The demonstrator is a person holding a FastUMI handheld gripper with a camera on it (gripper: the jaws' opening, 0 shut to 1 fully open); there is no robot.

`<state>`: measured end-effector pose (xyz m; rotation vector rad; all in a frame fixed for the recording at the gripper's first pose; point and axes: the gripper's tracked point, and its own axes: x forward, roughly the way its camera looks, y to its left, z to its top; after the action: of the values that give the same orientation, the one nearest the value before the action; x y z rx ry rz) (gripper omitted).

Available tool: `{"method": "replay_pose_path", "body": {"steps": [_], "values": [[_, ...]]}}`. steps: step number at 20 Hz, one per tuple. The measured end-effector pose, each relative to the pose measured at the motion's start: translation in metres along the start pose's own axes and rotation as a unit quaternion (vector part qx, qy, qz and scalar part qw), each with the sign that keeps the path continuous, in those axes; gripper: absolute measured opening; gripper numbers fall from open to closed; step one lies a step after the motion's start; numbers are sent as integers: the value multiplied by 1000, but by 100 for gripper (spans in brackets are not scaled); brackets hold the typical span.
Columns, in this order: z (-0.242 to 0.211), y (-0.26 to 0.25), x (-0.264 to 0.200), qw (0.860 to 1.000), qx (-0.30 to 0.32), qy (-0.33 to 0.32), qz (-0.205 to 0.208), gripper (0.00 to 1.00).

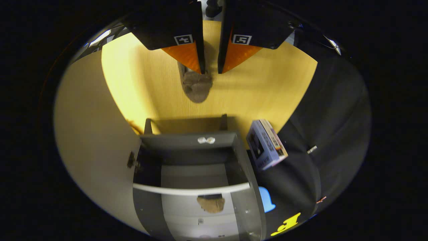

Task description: Open the shoe cabinet door, grab the shoes and put them into the shoe cabinet, then close the shoe cabinet door.

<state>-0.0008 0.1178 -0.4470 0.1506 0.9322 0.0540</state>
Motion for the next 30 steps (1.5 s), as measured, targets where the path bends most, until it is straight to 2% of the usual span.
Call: {"method": "replay_pose_path", "body": {"steps": [4,13,25,30], "values": [[-39,-5,46,998,0,56,-9,24],[-65,-18,106,995,-18,91,-25,24],[-33,-22,152,999,6,40,-11,27],[-28,-24,162,998,-45,28,-33,29]]}}
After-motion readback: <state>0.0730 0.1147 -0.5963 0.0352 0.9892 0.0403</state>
